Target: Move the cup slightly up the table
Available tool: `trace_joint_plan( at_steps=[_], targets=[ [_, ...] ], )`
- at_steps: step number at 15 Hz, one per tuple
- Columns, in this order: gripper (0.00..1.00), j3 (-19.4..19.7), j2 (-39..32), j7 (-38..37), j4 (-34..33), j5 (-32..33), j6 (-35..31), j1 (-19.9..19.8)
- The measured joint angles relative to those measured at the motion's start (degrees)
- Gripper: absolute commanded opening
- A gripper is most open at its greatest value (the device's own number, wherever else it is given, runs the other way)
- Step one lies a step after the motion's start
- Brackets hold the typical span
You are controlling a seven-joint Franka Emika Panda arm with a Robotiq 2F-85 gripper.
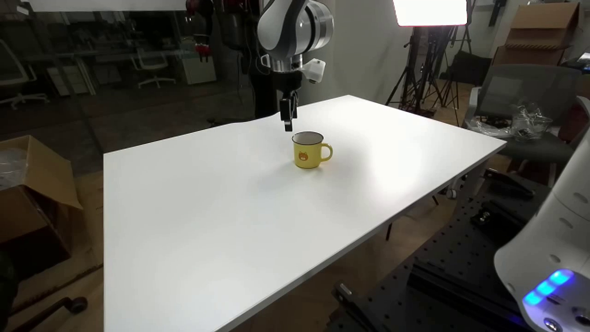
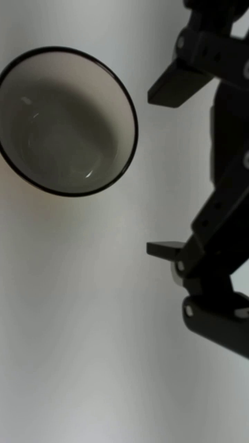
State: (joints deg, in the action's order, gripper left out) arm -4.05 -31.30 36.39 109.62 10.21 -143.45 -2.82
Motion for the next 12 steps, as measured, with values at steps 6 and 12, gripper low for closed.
trace_joint_plan(
  at_steps=[6, 12],
  targets=[
    [1.0, -0.72, 6.53, -0.37, 13.51, -0.06, -7.21, -0.08],
    [1.0, -0.8, 13.56, -0.98, 23.82, -0.74, -11.34, -0.54]
  ],
)
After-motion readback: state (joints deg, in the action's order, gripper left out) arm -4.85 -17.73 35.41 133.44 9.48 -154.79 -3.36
